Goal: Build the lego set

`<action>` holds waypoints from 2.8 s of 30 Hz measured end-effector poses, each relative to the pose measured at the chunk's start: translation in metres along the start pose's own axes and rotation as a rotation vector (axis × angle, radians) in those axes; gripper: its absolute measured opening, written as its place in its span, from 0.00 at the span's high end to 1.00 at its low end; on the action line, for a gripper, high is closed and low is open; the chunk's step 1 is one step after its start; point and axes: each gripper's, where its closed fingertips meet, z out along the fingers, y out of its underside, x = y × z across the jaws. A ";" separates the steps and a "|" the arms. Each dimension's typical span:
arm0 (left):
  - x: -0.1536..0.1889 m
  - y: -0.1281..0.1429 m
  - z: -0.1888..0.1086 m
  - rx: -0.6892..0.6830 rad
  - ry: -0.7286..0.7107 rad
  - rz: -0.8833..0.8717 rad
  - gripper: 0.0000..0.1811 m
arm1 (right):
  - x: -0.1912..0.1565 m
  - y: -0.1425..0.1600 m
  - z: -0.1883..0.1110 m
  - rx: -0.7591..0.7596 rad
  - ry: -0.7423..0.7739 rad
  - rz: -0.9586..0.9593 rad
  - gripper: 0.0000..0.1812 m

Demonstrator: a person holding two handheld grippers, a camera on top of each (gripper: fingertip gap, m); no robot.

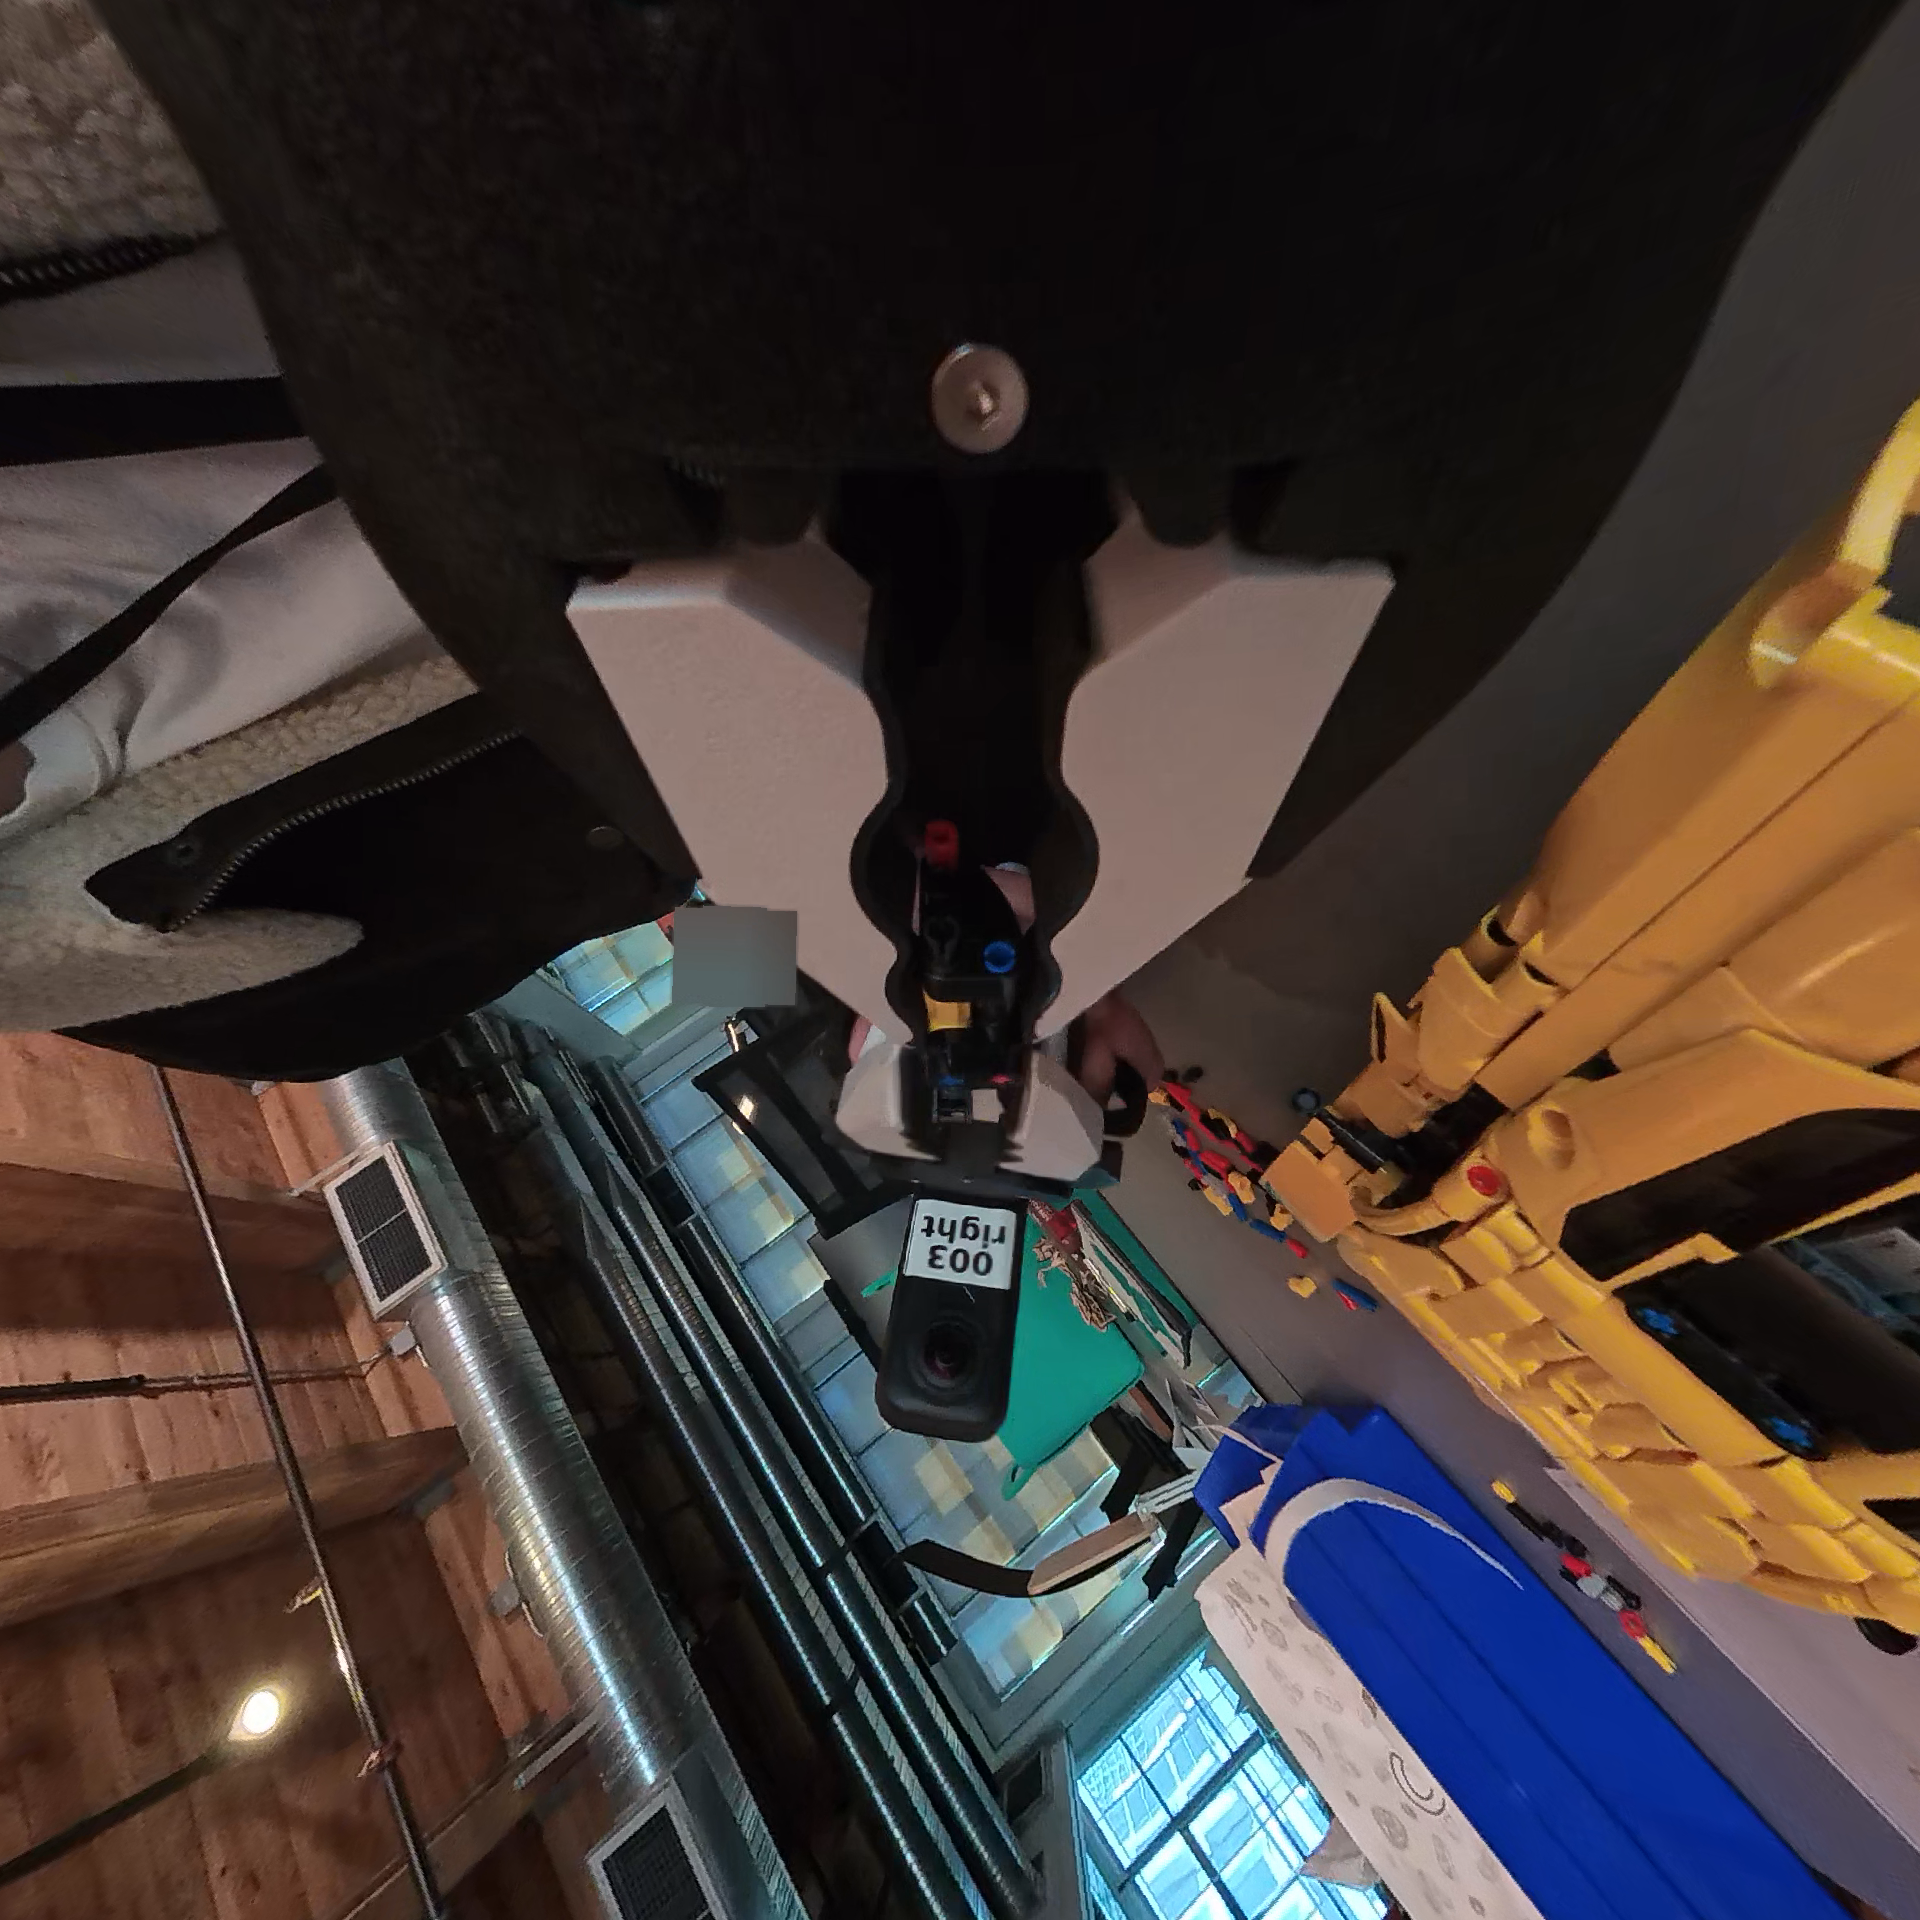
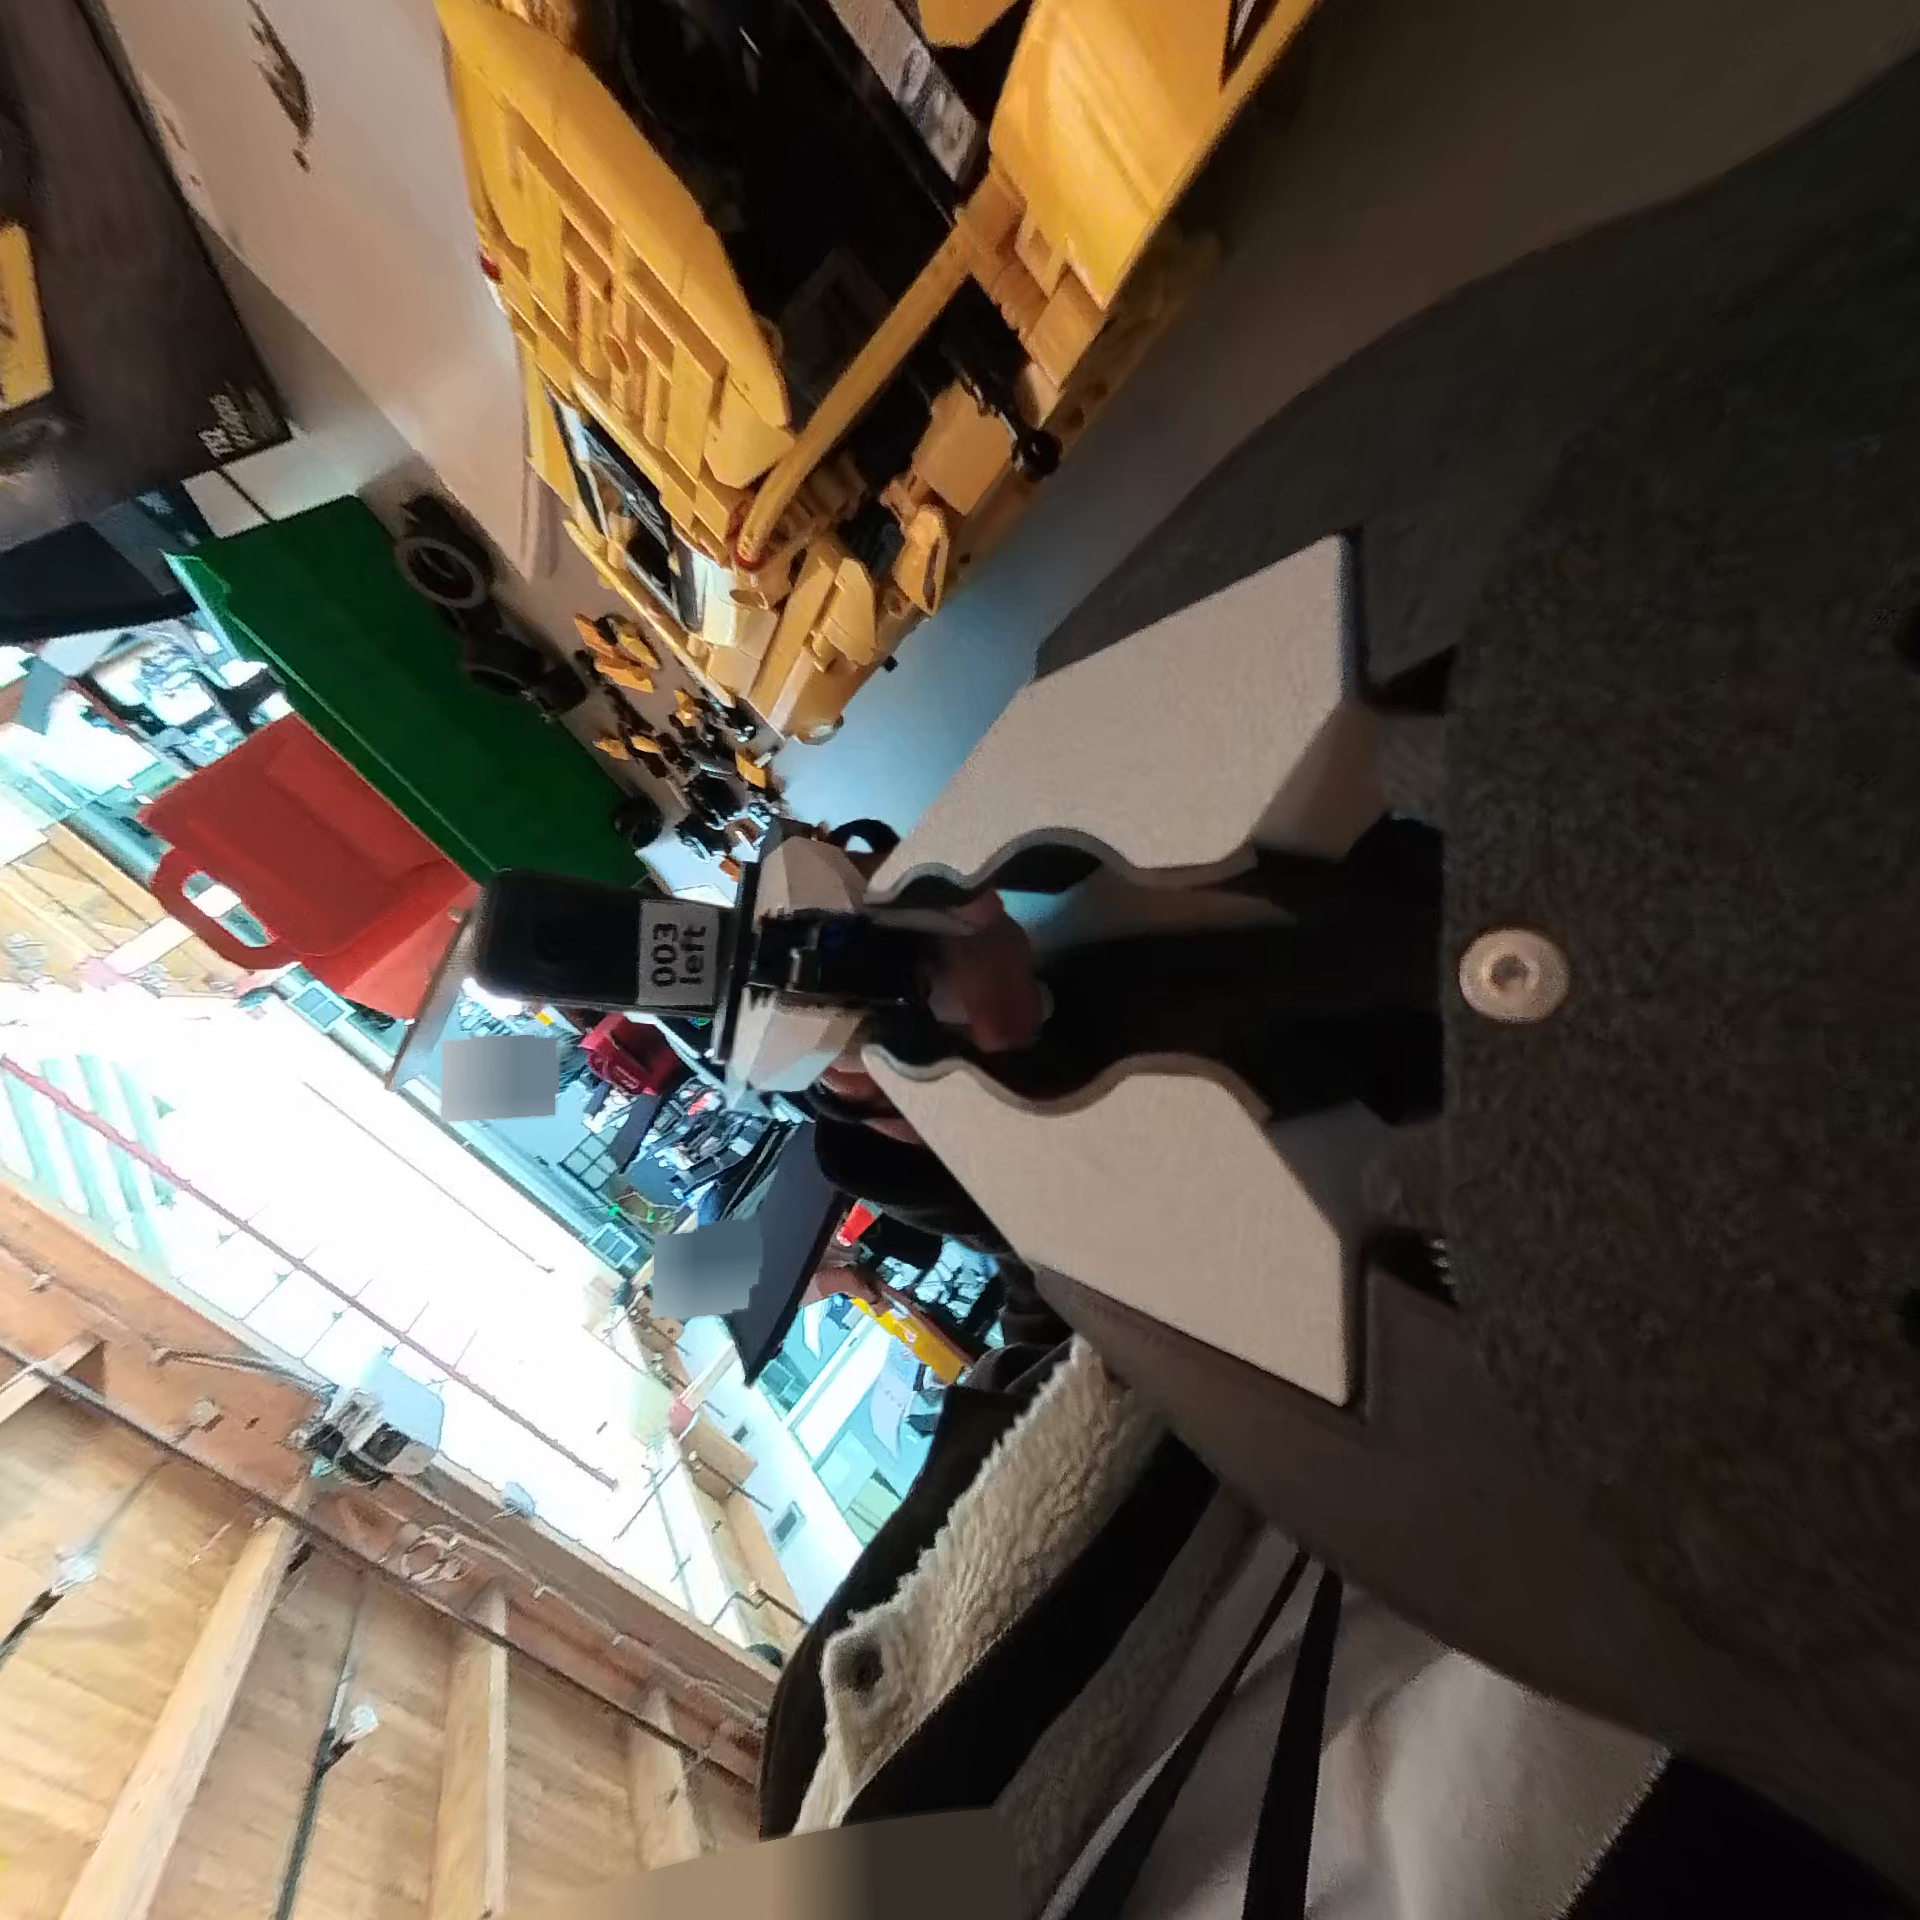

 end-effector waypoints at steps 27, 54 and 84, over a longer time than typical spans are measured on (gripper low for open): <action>0.000 0.025 0.009 -0.170 -0.069 0.148 0.92 | -0.008 0.023 -0.002 -0.154 -0.098 0.092 0.96; 0.012 -0.038 -0.012 0.370 0.293 -0.320 0.91 | -0.004 -0.027 0.047 0.012 0.925 -1.183 0.70; 0.005 -0.010 0.006 0.164 0.115 -0.185 0.92 | 0.009 -0.008 0.033 -0.162 0.722 -1.199 0.64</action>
